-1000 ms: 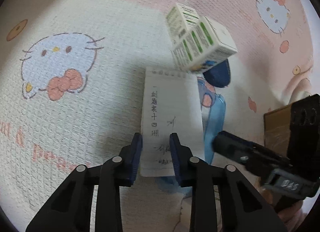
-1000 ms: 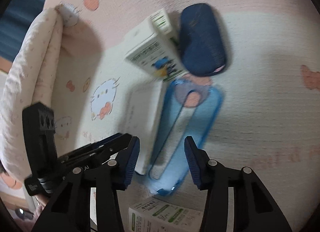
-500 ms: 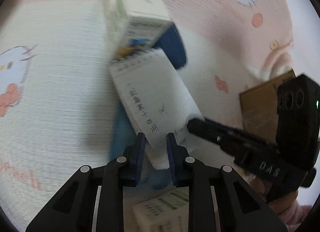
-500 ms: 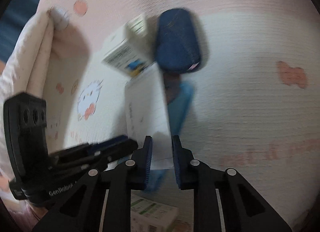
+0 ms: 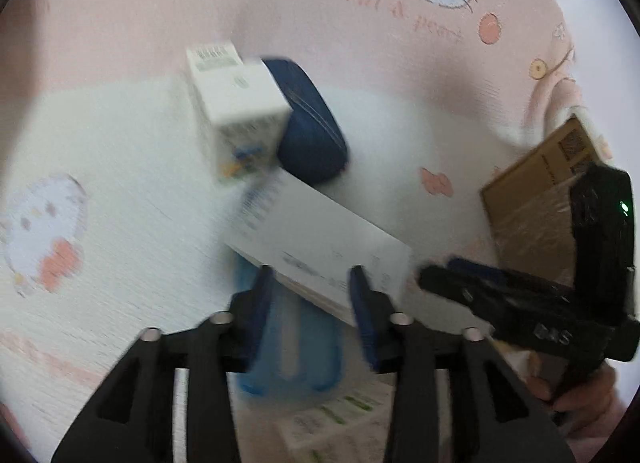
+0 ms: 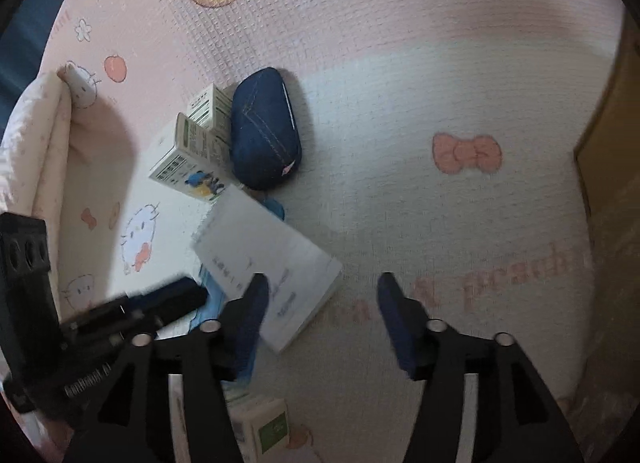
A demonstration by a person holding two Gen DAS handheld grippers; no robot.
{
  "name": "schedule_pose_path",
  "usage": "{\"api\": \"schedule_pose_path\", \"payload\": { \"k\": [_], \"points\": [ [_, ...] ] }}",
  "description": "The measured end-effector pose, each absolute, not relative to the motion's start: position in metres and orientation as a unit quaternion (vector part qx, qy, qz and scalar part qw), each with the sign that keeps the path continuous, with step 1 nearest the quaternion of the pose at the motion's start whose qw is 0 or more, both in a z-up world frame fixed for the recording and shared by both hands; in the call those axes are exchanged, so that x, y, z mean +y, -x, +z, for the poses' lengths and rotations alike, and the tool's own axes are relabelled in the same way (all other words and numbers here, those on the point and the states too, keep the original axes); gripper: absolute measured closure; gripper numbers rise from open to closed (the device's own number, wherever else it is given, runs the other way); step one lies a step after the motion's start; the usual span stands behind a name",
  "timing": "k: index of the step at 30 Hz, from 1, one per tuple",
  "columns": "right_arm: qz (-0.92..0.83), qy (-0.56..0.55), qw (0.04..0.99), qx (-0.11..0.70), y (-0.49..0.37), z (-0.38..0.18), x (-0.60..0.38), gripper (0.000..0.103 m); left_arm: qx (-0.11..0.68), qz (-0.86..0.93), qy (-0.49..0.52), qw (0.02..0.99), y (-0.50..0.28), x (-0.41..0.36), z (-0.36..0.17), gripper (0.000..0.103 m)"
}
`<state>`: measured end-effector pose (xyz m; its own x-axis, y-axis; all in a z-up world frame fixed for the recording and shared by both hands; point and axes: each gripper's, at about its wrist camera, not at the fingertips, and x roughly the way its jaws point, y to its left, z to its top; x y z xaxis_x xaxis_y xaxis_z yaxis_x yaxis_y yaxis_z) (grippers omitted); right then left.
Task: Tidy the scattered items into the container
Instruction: 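Move the right gripper to the white spiral notepad on the blue case, then close the right gripper on the notepad's edge and lift it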
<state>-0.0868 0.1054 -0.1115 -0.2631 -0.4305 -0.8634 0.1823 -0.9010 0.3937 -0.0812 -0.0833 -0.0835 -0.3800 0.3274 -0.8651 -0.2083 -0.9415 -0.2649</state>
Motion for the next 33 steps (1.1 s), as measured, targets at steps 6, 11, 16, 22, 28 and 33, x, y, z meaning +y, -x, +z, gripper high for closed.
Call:
{"api": "schedule_pose_path", "payload": {
  "k": [6, 11, 16, 22, 28, 33],
  "points": [
    [-0.767, -0.601, 0.191, -0.12, 0.083, -0.129, 0.095, 0.042, -0.074, 0.823, 0.546, 0.135, 0.113, -0.102, -0.101, 0.052],
    [-0.757, -0.606, 0.199, -0.141, 0.084, -0.136, 0.094, 0.042, -0.078, 0.822, 0.545, 0.148, 0.126, -0.1, -0.115, 0.052],
    [-0.759, -0.607, 0.196, -0.13, 0.088, -0.143, 0.086, 0.063, -0.059, 0.819, 0.546, 0.165, 0.117, -0.093, -0.116, 0.076],
    [-0.773, -0.6, 0.166, -0.119, 0.102, -0.139, 0.09, 0.063, -0.046, 0.793, 0.572, 0.202, 0.092, -0.089, -0.117, 0.076],
    [-0.76, -0.6, 0.186, -0.165, 0.106, -0.137, 0.105, 0.063, -0.07, 0.786, 0.586, 0.185, 0.081, -0.101, -0.12, 0.076],
    [-0.775, -0.596, 0.175, -0.116, 0.099, -0.135, 0.106, 0.063, -0.117, 0.781, 0.586, 0.183, 0.097, -0.111, -0.121, 0.071]
  ]
}}
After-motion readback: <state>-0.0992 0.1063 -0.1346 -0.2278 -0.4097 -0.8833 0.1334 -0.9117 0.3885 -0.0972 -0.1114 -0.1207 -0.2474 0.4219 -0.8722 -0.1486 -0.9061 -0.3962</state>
